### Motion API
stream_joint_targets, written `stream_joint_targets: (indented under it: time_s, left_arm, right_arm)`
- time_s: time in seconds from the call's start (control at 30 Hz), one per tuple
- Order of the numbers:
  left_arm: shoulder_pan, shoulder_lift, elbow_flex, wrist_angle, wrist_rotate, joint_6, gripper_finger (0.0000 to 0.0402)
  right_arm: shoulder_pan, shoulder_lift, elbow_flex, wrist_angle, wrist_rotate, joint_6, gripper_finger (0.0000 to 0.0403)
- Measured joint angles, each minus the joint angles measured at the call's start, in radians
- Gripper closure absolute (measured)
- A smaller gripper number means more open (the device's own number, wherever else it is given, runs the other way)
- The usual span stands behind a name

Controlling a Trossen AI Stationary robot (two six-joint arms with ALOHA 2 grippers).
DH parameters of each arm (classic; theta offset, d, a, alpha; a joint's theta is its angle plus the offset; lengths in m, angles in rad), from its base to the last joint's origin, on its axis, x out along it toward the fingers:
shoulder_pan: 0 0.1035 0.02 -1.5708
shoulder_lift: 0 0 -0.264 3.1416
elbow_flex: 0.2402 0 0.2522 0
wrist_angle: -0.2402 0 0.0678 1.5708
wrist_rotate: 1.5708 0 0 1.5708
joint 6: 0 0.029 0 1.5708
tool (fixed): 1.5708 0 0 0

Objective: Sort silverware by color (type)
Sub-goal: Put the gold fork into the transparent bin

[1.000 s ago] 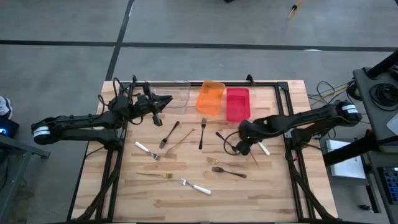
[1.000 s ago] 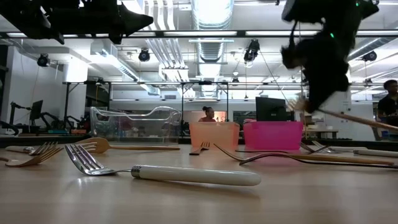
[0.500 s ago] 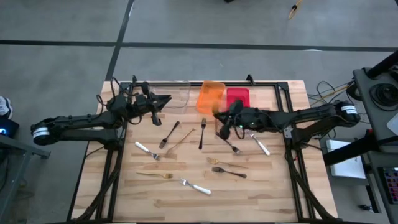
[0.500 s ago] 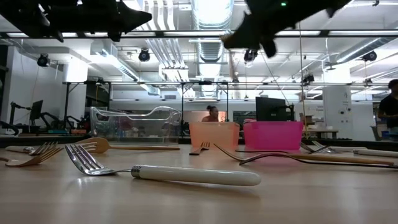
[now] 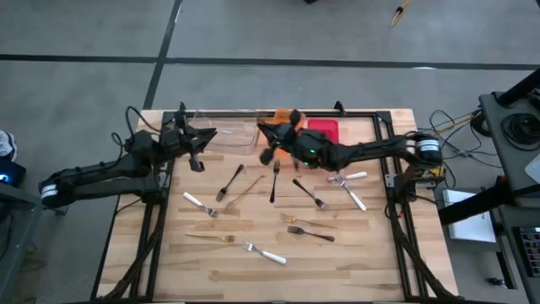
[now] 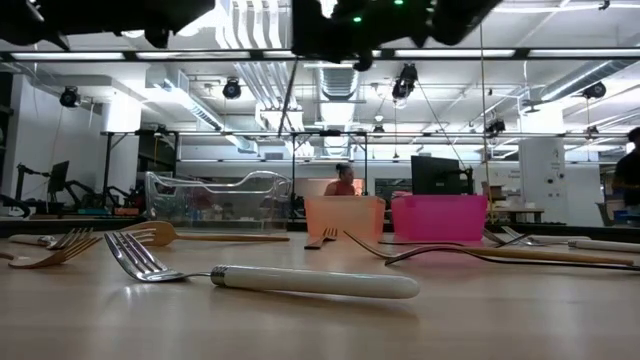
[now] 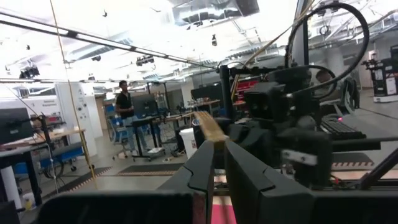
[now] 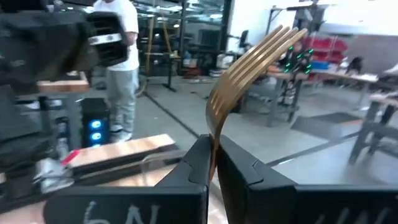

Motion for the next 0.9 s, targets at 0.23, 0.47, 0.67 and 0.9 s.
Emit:
stream_joint_targets:
  time_s: [0.23, 0.47, 0.67, 0.9]
  left_arm:
    - [0.000, -0.092, 0.000, -0.084, 0.000, 0.016, 0.0380]
    - [0.000, -0.179, 0.000, -0.137, 0.000, 0.018, 0.0380]
    - [0.000, -0.244, 0.000, -0.185, -0.006, 0.022, 0.0380]
    - [0.000, -0.293, 0.000, -0.217, -0.009, 0.026, 0.0380]
  right_arm:
    - [-0.033, 0.187, 0.246, -0.058, 0.052, -0.094, 0.0394]
    - [-0.058, 0.344, 0.423, -0.082, 0.129, -0.128, 0.0394]
    - [-0.072, 0.462, 0.527, -0.085, 0.182, -0.149, 0.0394]
    - [-0.073, 0.587, 0.640, -0.087, 0.252, -0.282, 0.0394]
